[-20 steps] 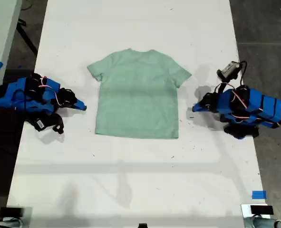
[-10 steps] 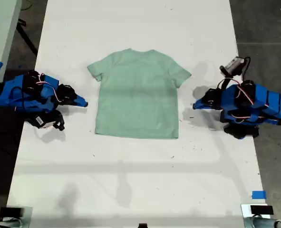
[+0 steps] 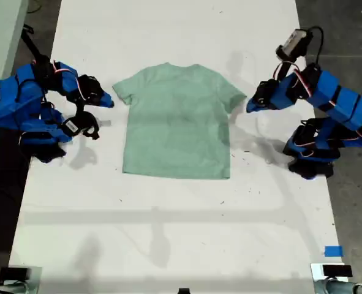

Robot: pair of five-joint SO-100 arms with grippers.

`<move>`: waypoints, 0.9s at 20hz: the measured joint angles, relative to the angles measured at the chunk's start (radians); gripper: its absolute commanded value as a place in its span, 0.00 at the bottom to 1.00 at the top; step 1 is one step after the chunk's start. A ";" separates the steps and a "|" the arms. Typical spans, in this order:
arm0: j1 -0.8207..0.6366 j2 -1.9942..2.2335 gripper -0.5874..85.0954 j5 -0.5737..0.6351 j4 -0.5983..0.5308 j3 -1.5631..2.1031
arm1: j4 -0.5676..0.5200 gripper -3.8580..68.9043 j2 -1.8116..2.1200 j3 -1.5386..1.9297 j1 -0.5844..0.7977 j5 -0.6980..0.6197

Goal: Fold t-shirt

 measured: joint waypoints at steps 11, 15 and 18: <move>-0.293 -0.525 0.14 0.264 0.285 -0.666 | 0.207 0.28 -0.453 -0.545 0.253 -0.253; -0.328 -0.581 0.36 0.304 0.308 -0.672 | 0.207 0.41 -0.462 -0.545 0.314 -0.380; -0.328 -0.586 0.39 0.328 0.298 -0.669 | 0.206 0.42 -0.460 -0.480 0.410 -0.472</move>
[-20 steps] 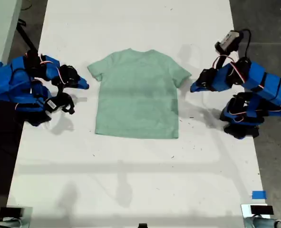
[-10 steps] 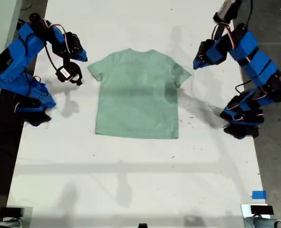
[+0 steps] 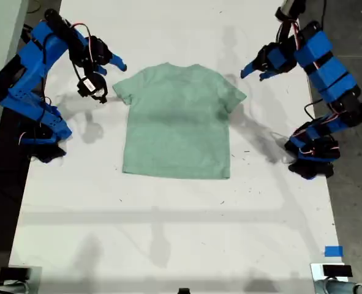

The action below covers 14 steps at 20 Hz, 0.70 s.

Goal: Fold t-shirt

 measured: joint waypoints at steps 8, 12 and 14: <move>0.000 -0.002 0.40 0.035 -0.147 0.127 | -0.178 0.46 -0.051 0.244 0.155 -0.170; 0.000 -0.021 0.40 0.035 -0.190 0.160 | -0.284 0.49 -0.141 0.281 0.164 -0.189; 0.000 -0.031 0.40 0.035 -0.204 0.166 | -0.347 0.50 -0.209 0.281 0.164 -0.193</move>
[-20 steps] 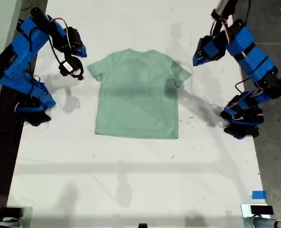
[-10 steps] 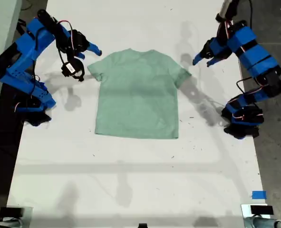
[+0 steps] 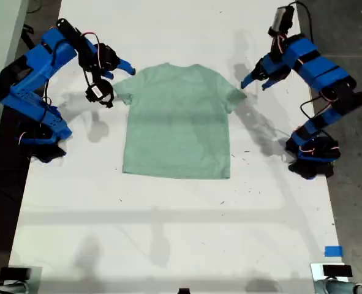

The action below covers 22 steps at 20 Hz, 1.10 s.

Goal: Fold t-shirt

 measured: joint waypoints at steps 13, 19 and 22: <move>-0.003 -0.006 0.39 0.008 -0.011 0.038 | -0.209 0.06 -0.377 -0.092 -0.094 0.037; -0.003 -0.006 0.39 0.008 -0.011 0.063 | 0.067 0.04 -0.353 -0.279 -0.092 0.032; -0.003 -0.002 0.39 0.008 -0.020 0.078 | 0.117 0.04 -0.299 -0.376 -0.133 0.044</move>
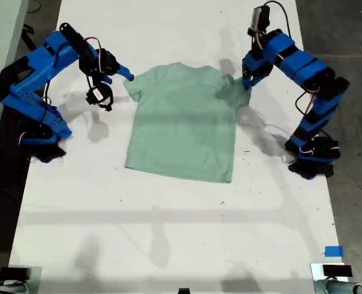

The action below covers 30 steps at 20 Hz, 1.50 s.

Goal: Fold t-shirt

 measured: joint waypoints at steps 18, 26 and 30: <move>0.000 0.032 0.41 0.000 -0.037 0.069 | -0.225 0.48 -0.620 -0.661 -0.431 0.414; -0.037 -0.028 0.40 0.008 -0.101 0.074 | 0.152 0.36 -0.293 -0.681 -0.345 0.319; -0.100 -0.179 0.40 0.035 -0.179 0.060 | 0.199 0.34 -0.095 -0.509 -0.367 0.314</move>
